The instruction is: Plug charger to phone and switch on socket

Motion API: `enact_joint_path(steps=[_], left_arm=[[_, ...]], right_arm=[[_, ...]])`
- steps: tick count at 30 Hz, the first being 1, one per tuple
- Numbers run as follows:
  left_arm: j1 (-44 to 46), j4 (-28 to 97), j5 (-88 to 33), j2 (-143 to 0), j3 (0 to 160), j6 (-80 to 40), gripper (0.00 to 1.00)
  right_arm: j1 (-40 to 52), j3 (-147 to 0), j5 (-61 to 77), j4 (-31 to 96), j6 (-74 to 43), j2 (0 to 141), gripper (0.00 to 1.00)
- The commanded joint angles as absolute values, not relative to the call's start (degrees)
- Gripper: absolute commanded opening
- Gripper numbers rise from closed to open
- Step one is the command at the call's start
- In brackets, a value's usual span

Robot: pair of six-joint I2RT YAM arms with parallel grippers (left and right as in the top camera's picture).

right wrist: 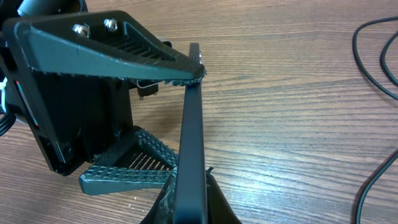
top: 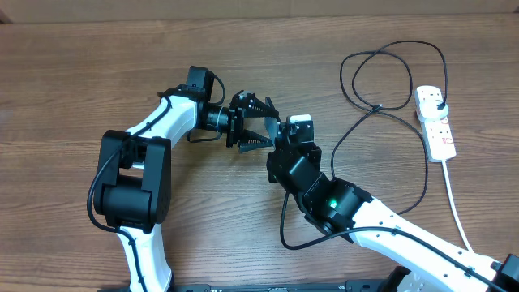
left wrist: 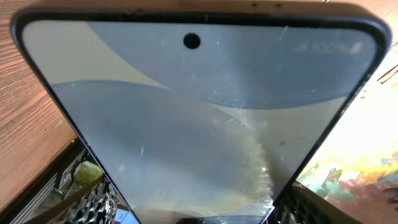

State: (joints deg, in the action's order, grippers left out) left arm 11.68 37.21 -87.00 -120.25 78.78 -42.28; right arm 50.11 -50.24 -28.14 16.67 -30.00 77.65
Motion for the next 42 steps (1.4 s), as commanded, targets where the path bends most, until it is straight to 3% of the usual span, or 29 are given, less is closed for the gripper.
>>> enact_joint_path(steps=[1, 2, 4, 13, 19, 22, 24, 28, 30, 35, 38, 42], left_arm=[[12.36, 36.97, -89.56, -120.64, 78.81, -42.44, 0.86], [12.36, 36.97, -89.56, -120.64, 78.81, -42.44, 0.94], [12.34, 36.95, -90.08, -120.64, 78.83, -42.46, 0.99], [8.45, 31.86, -90.52, -116.75, 80.51, -38.02, 1.0], [4.38, 33.89, -90.48, -104.2, 80.53, -27.2, 1.0], [2.61, 43.42, -90.65, -97.51, 80.51, -14.74, 1.0], [1.17, 56.03, -89.01, -93.34, 80.51, -2.5, 1.0], [-4.91, 83.79, -70.74, -87.9, 80.23, 16.99, 1.0], [-9.41, 91.09, -73.1, -87.39, 78.19, 25.91, 1.0], [-16.19, 84.58, -77.95, -87.64, 63.22, 26.92, 0.99], [-16.16, 75.99, -90.59, -88.07, 49.58, 23.11, 1.0], [-16.08, 69.71, -90.52, -88.97, 41.47, 12.27, 1.0]], right_arm=[[50.46, -51.18, -24.18, 15.44, -30.2, 77.49, 0.04], [50.46, -51.18, -24.18, 15.46, -30.22, 77.49, 0.04], [50.46, -51.18, -24.43, 15.51, -30.17, 77.47, 0.04], [48.34, -51.2, -25.69, 20.88, -38.98, 70.76, 0.04], [43.09, -51.2, -21.61, 28.08, -59.0, 64.82, 0.04], [41.58, -51.18, -16.25, 28.08, -64.03, 64.38, 0.04], [41.01, -51.18, -14.2, 28.1, -65.73, 64.4, 0.04], [41.01, -51.18, -12.27, 28.18, -66.85, 64.4, 0.04], [41.01, -51.11, -11.64, 28.21, -72.38, 64.4, 0.04], [41.01, -50.52, -11.62, 28.45, -78.02, 64.4, 0.04], [41.01, -50.52, -9.41, 27.86, -80.44, 64.4, 0.04], [41.19, -50.52, -5.76, 26.65, -82.72, 64.42, 0.04]])
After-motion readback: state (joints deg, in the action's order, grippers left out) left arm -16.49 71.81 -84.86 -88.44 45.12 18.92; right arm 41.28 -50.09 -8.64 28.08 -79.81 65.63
